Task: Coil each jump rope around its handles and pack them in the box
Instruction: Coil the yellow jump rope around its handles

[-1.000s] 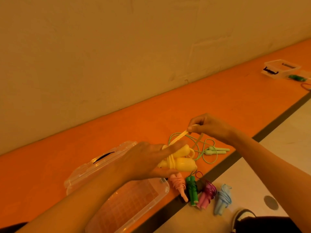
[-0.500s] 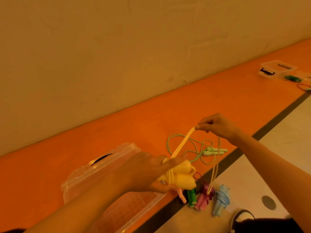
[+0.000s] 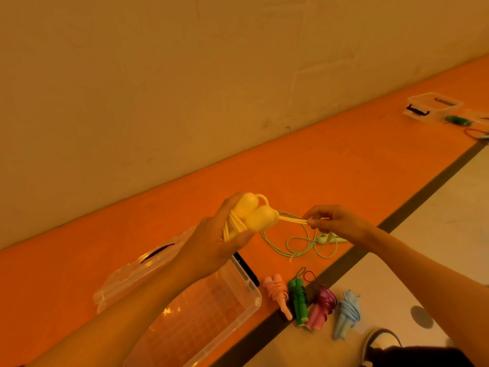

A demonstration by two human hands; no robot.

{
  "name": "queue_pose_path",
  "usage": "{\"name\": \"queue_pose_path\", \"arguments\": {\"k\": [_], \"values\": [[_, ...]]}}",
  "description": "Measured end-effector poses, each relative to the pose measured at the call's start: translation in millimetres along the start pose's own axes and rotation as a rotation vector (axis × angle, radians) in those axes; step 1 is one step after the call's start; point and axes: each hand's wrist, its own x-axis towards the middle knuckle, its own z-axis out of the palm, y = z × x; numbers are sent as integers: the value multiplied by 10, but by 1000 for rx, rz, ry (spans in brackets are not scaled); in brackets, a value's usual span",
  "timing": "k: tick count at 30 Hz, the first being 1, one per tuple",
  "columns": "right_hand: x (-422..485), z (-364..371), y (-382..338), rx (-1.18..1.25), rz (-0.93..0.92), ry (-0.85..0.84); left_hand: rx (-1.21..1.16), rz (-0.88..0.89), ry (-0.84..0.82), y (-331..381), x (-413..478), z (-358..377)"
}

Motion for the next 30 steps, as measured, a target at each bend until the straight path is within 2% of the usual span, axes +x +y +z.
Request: {"name": "queue_pose_path", "arguments": {"k": [2, 7, 10, 13, 17, 21, 25, 30], "values": [[0, 52, -50, -23, -45, 10, -43, -24, 81, 3, 45, -44], [-7, 354, -203, -506, -397, -97, -44, -141, 200, -64, 186, -197], [-49, 551, -361, -589, -495, -117, 28, -217, 267, -158, 270, -330], [-127, 711, -587, -625, -579, -124, 223, -283, 270, -285, 278, -412], [-311, 929, -945, -720, -760, -80, 557, -389, 160, -362, 205, -401], [-350, 922, -1225, -643, -787, 9, 715, -329, -49, -336, 167, -330], [-256, 704, -1330, -566, -782, 168, 842, -237, -220, -232, 133, -243], [-141, 610, -1428, -623, -818, 247, 936, -77, -284, -78, 59, 78]]}}
